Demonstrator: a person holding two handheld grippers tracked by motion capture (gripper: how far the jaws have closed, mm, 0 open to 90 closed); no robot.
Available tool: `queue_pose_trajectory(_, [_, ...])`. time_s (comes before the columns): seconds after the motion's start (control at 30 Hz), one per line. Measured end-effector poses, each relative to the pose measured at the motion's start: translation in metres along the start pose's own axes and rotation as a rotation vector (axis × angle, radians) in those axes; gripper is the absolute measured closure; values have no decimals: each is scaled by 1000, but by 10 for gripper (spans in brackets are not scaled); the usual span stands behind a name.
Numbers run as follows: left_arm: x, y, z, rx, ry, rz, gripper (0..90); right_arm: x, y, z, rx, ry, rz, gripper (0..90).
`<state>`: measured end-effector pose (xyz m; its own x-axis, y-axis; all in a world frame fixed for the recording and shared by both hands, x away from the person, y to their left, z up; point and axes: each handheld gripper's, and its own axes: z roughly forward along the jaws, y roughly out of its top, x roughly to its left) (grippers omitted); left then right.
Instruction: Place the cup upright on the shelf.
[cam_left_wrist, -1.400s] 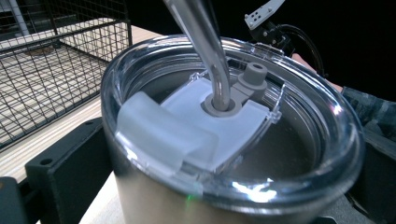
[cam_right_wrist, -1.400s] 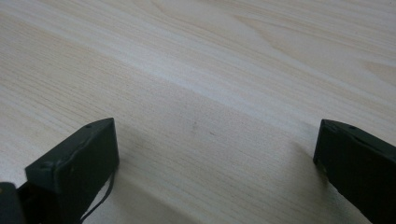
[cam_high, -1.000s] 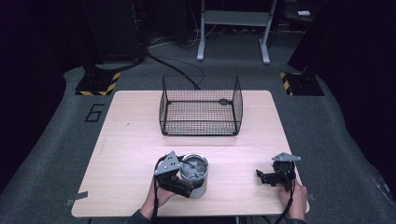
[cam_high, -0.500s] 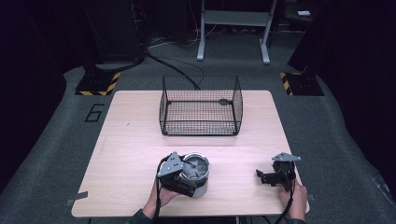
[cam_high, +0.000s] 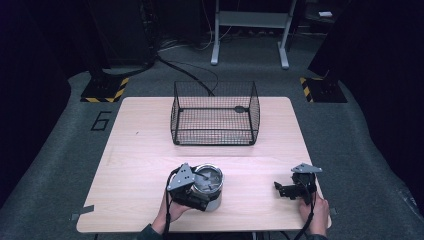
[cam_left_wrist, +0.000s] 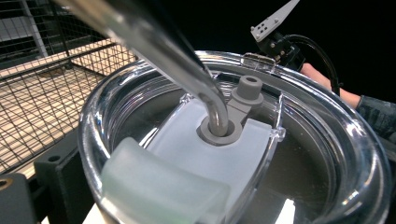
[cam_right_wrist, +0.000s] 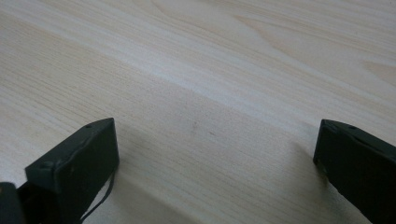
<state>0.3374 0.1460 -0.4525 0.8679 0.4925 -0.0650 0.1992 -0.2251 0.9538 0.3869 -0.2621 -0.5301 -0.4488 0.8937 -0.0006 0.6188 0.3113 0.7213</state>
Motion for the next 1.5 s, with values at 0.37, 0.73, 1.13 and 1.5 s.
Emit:
queue_pose_trajectory(0.37, [5,2,-8,-19,31,3,29,0,0,0,0,0,0,0])
queue_pose_trajectory(0.73, [16,7,-17,-20,70,3,29,0,0,0,0,0,0,0])
queue_pose_trajectory(1.13, [31,14,-27,-30,115,-5,29,0,0,0,0,0,1,0])
queue_pose_trajectory(1.5, [49,27,-35,-38,145,-14,30,0,0,0,0,0,0,0])
